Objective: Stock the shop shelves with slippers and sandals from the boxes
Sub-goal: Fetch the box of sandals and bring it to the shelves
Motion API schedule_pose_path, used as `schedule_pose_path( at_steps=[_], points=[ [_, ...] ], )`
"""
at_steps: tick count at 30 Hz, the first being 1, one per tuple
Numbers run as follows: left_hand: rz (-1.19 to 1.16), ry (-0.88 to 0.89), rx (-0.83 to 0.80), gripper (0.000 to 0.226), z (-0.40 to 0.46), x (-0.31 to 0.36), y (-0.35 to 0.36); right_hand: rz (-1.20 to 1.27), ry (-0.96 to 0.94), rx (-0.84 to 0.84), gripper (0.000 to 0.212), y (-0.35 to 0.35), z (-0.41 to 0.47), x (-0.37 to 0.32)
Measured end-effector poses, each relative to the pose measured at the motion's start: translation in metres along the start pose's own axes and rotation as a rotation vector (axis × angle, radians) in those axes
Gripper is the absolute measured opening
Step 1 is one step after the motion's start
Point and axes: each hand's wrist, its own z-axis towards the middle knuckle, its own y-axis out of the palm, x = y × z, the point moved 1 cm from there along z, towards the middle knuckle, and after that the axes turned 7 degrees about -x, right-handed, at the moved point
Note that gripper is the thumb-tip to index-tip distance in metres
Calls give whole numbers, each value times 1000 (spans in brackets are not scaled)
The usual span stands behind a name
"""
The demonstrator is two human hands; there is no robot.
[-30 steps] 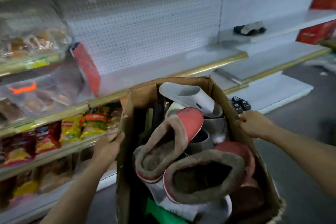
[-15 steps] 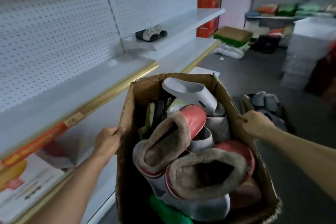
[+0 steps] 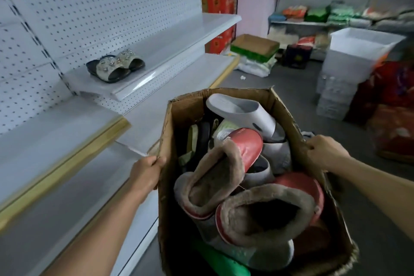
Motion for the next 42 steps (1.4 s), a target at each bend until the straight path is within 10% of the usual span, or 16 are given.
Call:
schedule_pose_path(
  at_steps=[42],
  points=[
    [221,100,-299,47,888,446,421,187,415,21,34,-165,895,153]
  ],
)
